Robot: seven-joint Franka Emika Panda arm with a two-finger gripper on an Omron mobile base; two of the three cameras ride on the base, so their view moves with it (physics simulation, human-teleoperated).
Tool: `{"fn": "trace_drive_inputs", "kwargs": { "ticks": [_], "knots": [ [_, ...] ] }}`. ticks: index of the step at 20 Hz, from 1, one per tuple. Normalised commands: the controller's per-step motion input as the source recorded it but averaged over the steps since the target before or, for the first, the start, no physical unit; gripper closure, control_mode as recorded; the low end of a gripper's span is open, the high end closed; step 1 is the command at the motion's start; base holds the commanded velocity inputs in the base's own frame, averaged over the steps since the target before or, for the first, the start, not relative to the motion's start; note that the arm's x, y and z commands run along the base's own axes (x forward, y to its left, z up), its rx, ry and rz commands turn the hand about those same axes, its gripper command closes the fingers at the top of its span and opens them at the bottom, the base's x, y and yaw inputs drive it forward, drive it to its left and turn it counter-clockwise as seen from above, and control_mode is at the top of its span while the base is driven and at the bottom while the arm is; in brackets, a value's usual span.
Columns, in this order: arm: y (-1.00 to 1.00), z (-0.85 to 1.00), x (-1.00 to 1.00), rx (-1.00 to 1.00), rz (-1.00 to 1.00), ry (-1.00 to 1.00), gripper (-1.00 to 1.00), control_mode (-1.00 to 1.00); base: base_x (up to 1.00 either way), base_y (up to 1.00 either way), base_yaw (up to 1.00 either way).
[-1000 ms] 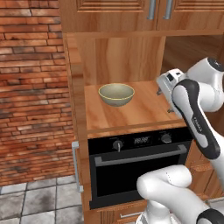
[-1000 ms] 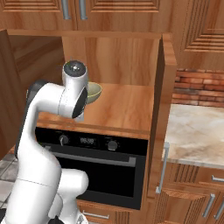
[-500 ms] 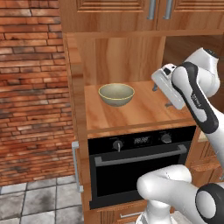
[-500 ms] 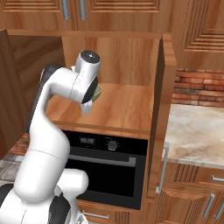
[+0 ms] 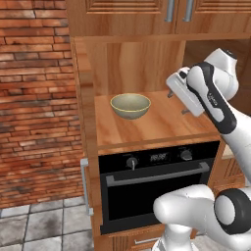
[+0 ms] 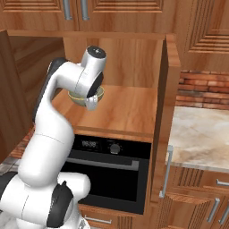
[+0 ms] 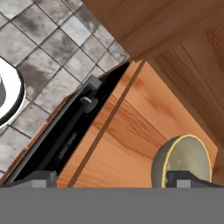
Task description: Retrieve the bowl from the cabinet, then place the raw meat into the bowl to avoid contamination.
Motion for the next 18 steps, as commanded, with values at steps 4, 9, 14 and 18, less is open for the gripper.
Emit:
{"fn": "trace_drive_inputs", "kwargs": {
  "ticks": [4,9,14,18],
  "knots": [
    [0.14,-0.10,0.18,0.00,0.00,0.00,-1.00,-1.00,0.00,0.00,0.00],
    [0.18,-0.10,0.18,0.00,0.00,0.00,-1.00,-1.00,0.00,0.00,0.00],
    [0.18,-0.12,0.19,0.00,0.00,0.00,-1.00,-1.00,0.00,0.00,0.00],
    [0.12,-0.19,0.14,0.00,0.00,0.00,-1.00,-1.00,0.00,0.00,0.00]
  ]
}}
